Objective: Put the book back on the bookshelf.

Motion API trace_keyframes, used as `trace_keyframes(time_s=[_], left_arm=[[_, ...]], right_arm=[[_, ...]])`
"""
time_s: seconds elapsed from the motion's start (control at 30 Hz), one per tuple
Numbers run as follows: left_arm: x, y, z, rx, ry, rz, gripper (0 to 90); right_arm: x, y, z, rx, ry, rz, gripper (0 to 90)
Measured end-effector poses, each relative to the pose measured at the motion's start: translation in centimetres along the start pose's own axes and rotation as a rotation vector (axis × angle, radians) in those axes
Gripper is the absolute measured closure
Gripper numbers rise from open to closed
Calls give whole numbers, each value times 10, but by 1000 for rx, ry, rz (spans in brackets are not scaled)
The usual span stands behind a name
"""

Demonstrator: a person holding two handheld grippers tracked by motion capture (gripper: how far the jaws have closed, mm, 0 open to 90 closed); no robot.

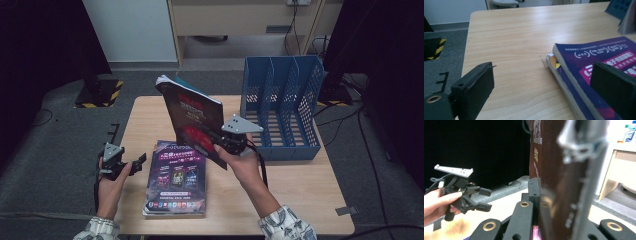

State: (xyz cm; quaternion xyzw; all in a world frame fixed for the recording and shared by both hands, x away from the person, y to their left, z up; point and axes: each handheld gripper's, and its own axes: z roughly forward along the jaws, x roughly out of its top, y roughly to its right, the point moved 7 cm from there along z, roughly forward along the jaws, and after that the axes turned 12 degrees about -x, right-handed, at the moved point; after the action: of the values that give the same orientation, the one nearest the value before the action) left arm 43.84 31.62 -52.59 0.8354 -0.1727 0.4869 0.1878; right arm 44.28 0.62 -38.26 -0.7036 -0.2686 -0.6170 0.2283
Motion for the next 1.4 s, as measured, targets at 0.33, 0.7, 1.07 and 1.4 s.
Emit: trace_keyframes(time_s=[0.33, 0.7, 1.07, 1.4], left_arm=[[-5, 2, 5, 3, -33, -3, 52], [-8, -3, 3, 36, -54, -1, 54], [-11, -6, 2, 63, -67, 9, 56], [-14, -6, 3, 60, -79, 2, 56]], right_arm=[[14, 19, -11, -43, 24, 32, 868], [23, 31, -20, -69, 45, 41, 867], [37, 49, -34, -119, 77, 72, 867], [48, 57, -41, -152, 94, 71, 867]])
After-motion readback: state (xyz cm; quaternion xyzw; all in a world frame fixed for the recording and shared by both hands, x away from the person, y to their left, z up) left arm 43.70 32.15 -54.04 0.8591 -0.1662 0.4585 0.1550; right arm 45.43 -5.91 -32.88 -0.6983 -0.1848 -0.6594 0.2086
